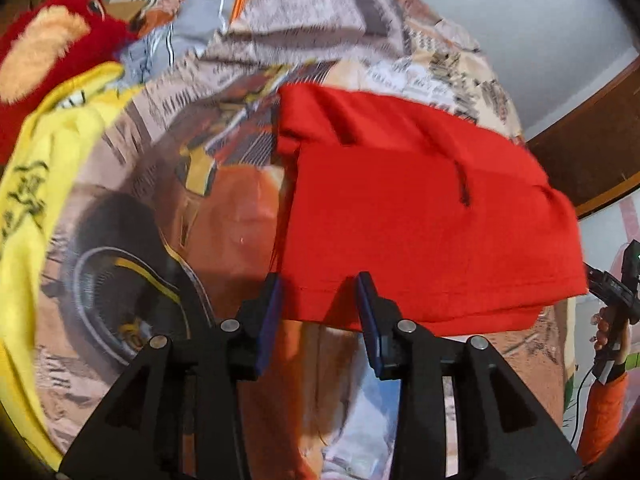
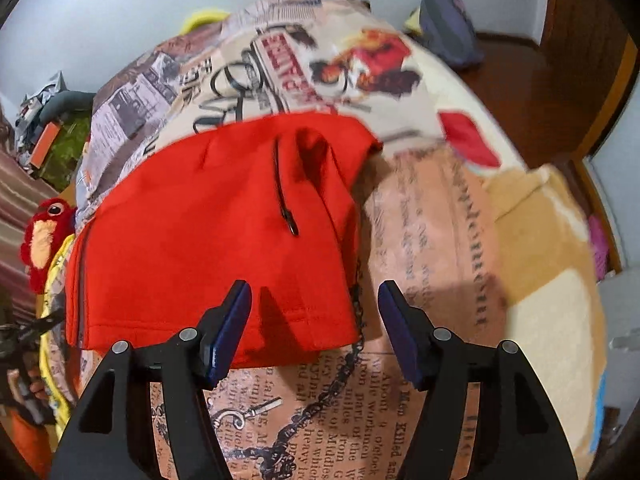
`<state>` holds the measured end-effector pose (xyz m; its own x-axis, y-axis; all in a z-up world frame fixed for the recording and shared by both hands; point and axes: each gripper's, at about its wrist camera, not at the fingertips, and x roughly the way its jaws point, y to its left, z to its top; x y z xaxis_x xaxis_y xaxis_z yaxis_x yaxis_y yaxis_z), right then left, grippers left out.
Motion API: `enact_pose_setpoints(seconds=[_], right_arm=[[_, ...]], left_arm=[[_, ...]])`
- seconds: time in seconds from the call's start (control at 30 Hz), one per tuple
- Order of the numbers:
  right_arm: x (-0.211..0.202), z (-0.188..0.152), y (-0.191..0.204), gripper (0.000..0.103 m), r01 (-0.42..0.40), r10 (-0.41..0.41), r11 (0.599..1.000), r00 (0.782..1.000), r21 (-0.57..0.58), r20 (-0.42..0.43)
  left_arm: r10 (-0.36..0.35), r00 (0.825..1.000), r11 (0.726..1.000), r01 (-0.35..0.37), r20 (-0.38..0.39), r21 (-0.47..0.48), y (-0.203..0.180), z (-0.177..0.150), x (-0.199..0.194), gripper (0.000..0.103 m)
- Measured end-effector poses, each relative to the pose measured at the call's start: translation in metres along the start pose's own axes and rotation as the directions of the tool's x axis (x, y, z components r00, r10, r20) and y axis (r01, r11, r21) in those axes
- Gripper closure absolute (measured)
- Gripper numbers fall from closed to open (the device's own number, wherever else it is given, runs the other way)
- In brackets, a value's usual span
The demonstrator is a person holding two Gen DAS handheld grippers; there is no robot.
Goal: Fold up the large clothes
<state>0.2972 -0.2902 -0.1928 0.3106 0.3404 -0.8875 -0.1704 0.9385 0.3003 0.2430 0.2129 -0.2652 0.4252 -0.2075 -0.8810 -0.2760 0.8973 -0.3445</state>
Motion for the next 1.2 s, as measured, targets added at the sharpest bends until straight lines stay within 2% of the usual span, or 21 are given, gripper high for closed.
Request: enact_pose_setpoints(seconds=[0.1, 0.2, 0.37, 0.43, 0.5, 0.53, 0.63, 0.83, 1.0, 1.1, 1.13, 1.2], right_arm=[[0.011, -0.003, -0.009, 0.041, -0.032, 0.033, 0.999, 0.999, 0.038, -0.021], [0.019, -0.001, -0.014, 0.041, -0.059, 0.06, 0.996, 0.998, 0.069, -0.025], [0.028, -0.002, -0.01, 0.044, -0.084, 0.087, 0.993, 0.996, 0.082, -0.034], [0.027, -0.004, -0.007, 0.062, -0.1, 0.102, 0.992, 0.995, 0.077, -0.024], [0.023, -0.006, -0.003, 0.074, -0.115, 0.116, 0.991, 0.993, 0.073, -0.012], [0.022, -0.007, -0.002, 0.082, -0.11, 0.111, 0.992, 0.994, 0.067, -0.006], [0.012, -0.009, 0.008, 0.089, -0.084, 0.084, 0.996, 0.996, 0.019, 0.009], [-0.018, -0.012, 0.024, 0.091, -0.041, 0.046, 0.995, 0.997, -0.088, 0.055], [-0.038, -0.008, 0.033, 0.091, -0.026, 0.037, 0.991, 0.996, -0.131, 0.081], [-0.042, 0.001, 0.034, 0.09, -0.022, 0.034, 0.993, 0.994, -0.116, 0.1], [-0.042, 0.003, 0.033, 0.087, -0.026, 0.036, 0.994, 0.995, -0.107, 0.095], [-0.041, 0.009, 0.028, 0.087, -0.036, 0.043, 0.996, 0.996, -0.077, 0.084]], left_arm=[[-0.013, 0.999, 0.999, 0.012, -0.032, -0.038, 0.008, 0.001, 0.017, 0.067], [-0.045, 0.998, 0.997, 0.042, -0.034, -0.067, 0.013, 0.001, 0.023, 0.067], [-0.041, 0.998, 0.998, 0.04, -0.042, -0.038, 0.006, -0.003, 0.022, 0.07], [-0.028, 0.999, 0.999, 0.027, -0.038, -0.017, 0.0, -0.005, 0.02, 0.077], [0.008, 0.999, 1.0, -0.008, -0.032, 0.017, -0.005, -0.007, 0.018, 0.096], [0.034, 0.999, 0.999, -0.034, -0.026, 0.037, -0.008, -0.008, 0.017, 0.096], [0.051, 0.999, 0.996, -0.051, 0.005, 0.075, -0.017, -0.012, 0.003, 0.101], [0.042, 0.992, 0.986, -0.06, 0.118, 0.152, -0.043, -0.013, -0.037, 0.101], [-0.024, 0.981, 0.988, -0.005, 0.191, 0.154, -0.059, 0.005, -0.064, 0.101], [-0.058, 0.974, 0.989, 0.025, 0.221, 0.147, -0.064, 0.02, -0.072, 0.101], [-0.062, 0.971, 0.989, 0.029, 0.232, 0.145, -0.066, 0.026, -0.075, 0.101], [-0.069, 0.967, 0.989, 0.035, 0.243, 0.142, -0.067, 0.035, -0.077, 0.101]])
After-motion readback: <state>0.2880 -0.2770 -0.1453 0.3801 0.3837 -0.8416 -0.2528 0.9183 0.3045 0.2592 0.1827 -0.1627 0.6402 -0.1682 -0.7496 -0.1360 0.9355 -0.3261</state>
